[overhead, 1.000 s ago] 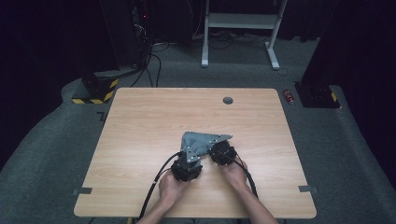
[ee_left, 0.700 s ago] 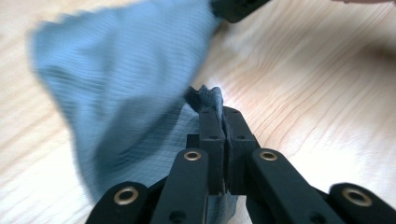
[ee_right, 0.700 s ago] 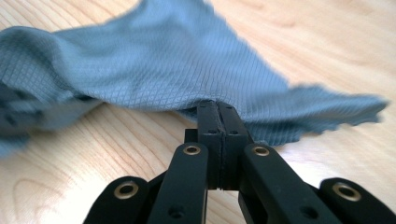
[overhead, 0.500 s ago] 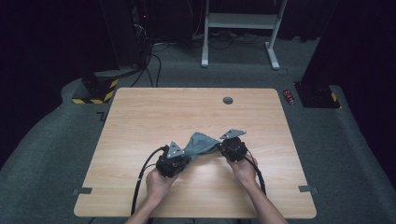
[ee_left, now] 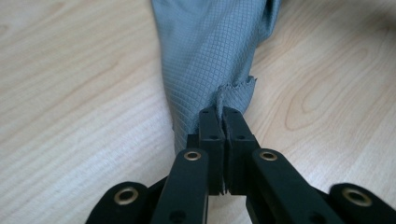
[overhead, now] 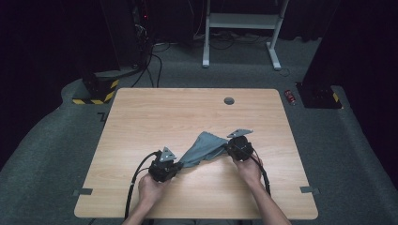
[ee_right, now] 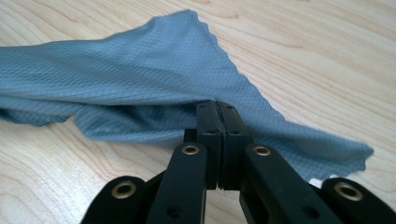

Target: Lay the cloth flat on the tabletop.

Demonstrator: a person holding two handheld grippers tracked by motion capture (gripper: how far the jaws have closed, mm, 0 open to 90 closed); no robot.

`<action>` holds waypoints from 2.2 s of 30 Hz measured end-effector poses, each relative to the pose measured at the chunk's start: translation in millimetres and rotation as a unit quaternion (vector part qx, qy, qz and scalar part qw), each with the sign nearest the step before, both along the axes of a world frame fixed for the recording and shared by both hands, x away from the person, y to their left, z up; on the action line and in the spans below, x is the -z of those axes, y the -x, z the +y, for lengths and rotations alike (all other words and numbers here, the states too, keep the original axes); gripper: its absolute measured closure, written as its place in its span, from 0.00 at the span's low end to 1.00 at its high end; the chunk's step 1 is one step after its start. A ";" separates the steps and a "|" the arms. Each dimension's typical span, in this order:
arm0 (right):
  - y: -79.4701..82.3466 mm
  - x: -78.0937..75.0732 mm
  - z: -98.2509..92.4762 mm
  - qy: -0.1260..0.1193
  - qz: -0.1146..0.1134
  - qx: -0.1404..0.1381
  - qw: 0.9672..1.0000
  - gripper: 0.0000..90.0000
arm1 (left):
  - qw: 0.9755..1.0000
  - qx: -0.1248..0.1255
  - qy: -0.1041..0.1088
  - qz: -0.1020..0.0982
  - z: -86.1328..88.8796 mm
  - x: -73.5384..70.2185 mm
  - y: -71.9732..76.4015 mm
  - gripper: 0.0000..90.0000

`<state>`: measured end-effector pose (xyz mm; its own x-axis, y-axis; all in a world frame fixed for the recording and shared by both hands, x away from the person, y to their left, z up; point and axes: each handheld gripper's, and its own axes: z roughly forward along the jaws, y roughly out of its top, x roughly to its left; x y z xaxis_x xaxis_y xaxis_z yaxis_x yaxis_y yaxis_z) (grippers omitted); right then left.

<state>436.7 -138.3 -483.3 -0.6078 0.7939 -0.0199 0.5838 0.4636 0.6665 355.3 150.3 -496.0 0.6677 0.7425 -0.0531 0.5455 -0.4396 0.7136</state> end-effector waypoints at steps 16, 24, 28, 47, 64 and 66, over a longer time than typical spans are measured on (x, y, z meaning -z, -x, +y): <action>39.2 16.0 36.3 0.000 -0.004 -0.081 0.997 0.68 | 1.000 -0.015 -0.002 -0.002 -5.6 13.3 -5.7 0.76; 28.6 21.3 35.4 0.018 0.008 -0.068 0.997 0.99 | 1.000 -0.011 -0.007 -0.009 0.1 11.5 -4.7 0.98; 32.2 9.5 29.2 0.019 0.001 -0.082 0.996 1.00 | 1.000 -0.010 0.000 -0.021 3.9 4.2 -2.3 0.98; 60.5 -8.2 -14.9 -0.030 -0.046 -0.047 0.997 0.79 | 0.997 -0.050 0.061 -0.021 16.2 -11.2 -6.3 0.70; 45.5 19.0 11.7 -0.031 -0.010 -0.036 0.999 0.79 | 0.995 -0.093 0.002 -0.026 5.8 27.4 -20.8 0.48; 38.1 20.5 20.2 -0.019 -0.010 -0.039 0.999 0.83 | 0.994 -0.097 -0.003 -0.042 4.2 30.5 -18.7 0.44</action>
<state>398.6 -118.0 -503.8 -0.6676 0.7445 -0.0030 0.5338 0.4814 0.6952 374.1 154.5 -526.5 0.5134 0.8581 0.0023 0.5589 -0.3364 0.7580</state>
